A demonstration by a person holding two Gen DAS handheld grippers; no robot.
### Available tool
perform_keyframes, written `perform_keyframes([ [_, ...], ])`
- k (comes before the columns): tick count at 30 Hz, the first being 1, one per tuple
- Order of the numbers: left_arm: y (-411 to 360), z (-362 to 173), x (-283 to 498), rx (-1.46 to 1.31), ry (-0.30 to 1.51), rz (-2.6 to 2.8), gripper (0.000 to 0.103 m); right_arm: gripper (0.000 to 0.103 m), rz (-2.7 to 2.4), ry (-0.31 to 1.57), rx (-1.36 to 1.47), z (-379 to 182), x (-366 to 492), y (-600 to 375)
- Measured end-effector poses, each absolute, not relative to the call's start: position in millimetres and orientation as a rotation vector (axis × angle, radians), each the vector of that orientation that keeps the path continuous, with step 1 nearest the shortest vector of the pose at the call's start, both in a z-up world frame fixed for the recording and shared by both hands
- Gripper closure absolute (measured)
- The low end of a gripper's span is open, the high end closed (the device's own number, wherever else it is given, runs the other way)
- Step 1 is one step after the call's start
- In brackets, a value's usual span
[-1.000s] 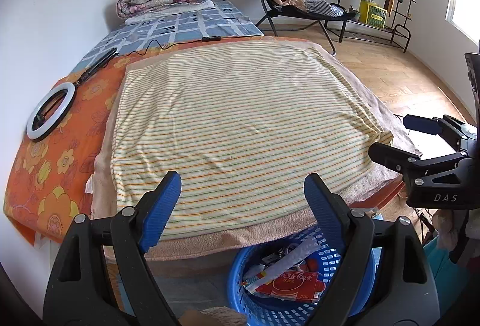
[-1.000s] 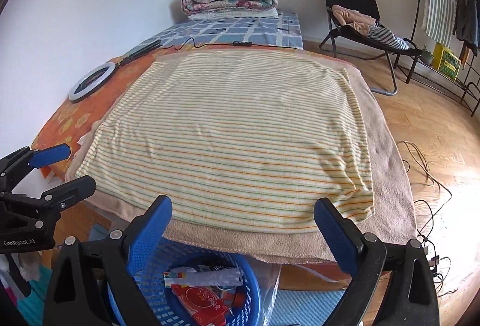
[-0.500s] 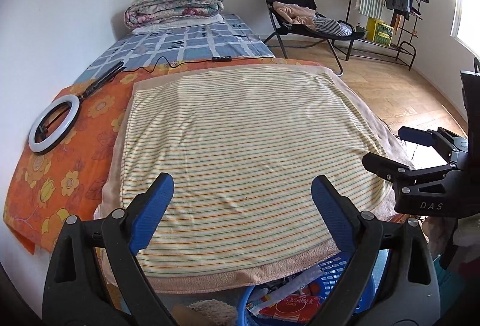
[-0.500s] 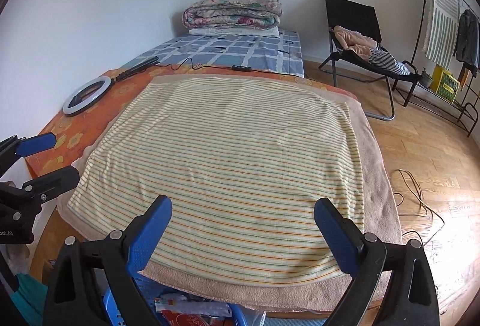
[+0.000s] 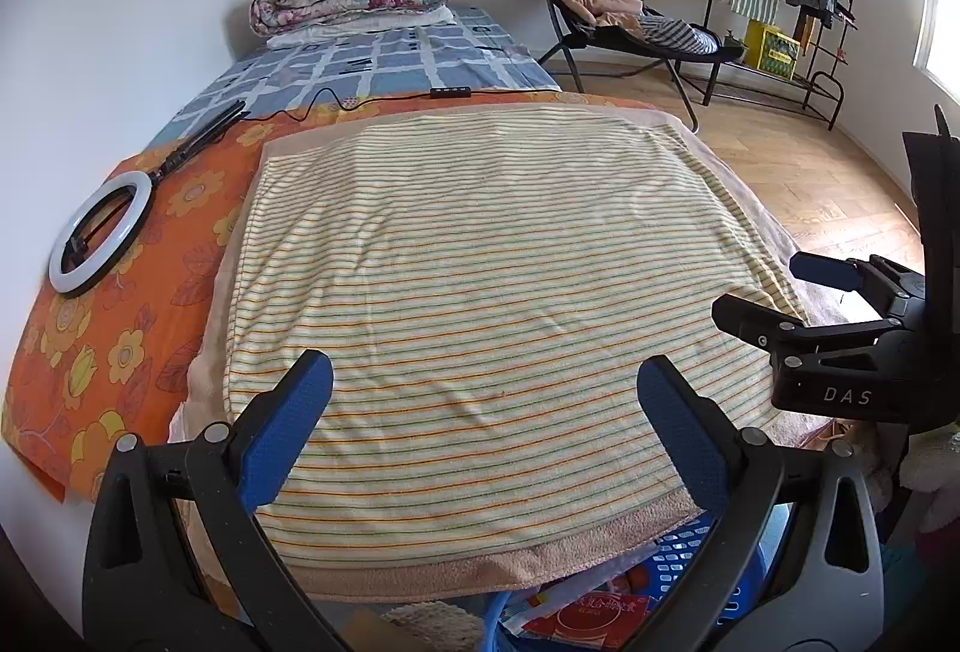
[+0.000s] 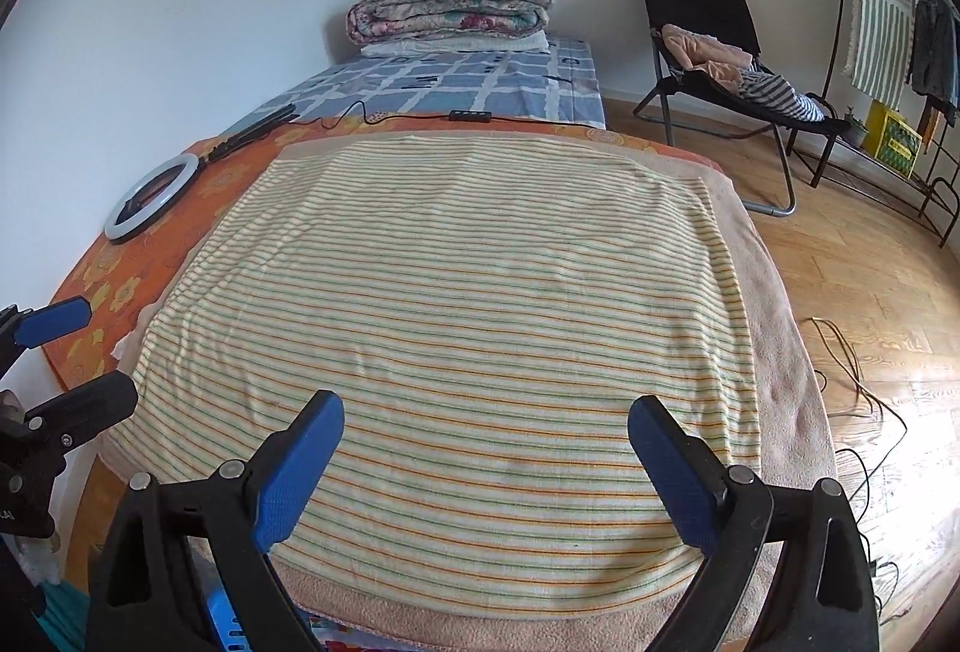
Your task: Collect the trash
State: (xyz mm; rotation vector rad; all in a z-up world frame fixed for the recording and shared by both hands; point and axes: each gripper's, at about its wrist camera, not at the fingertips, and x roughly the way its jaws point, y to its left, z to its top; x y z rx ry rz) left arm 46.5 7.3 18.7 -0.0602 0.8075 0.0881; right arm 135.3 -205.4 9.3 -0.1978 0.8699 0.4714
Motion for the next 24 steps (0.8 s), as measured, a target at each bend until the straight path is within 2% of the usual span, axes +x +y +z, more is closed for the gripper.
perform_keyframes([
  [24, 8.7, 7.2, 46.4, -0.053, 0.833, 0.091, 0.0, 0.006, 0.445, 0.85, -0.186, 4.3, 138.9, -202.6],
])
